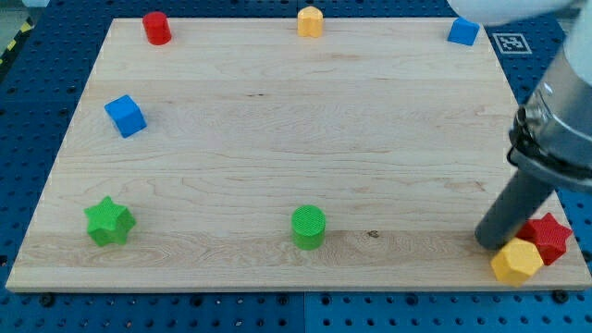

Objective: Move your arm to the bottom of yellow heart

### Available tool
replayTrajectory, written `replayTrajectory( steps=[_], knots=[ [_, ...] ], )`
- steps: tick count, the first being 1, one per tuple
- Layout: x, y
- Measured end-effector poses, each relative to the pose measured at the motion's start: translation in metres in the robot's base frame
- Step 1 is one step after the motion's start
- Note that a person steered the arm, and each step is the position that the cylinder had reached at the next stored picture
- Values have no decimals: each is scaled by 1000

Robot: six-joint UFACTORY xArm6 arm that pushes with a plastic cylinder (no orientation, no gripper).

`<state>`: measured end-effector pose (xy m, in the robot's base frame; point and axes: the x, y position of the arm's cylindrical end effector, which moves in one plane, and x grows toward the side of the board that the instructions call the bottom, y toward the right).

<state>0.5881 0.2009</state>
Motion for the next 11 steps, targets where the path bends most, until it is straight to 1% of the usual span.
replayTrajectory(
  steps=[1, 2, 3, 4, 5, 6, 7, 8, 9, 11],
  knots=[
    [3, -9],
    [-4, -58],
    [-22, -93],
    [-72, -105],
    [-87, -93],
    [-117, -98],
    [-136, -101],
    [-160, -131],
    [-194, -158],
    [-243, -164]
  ],
)
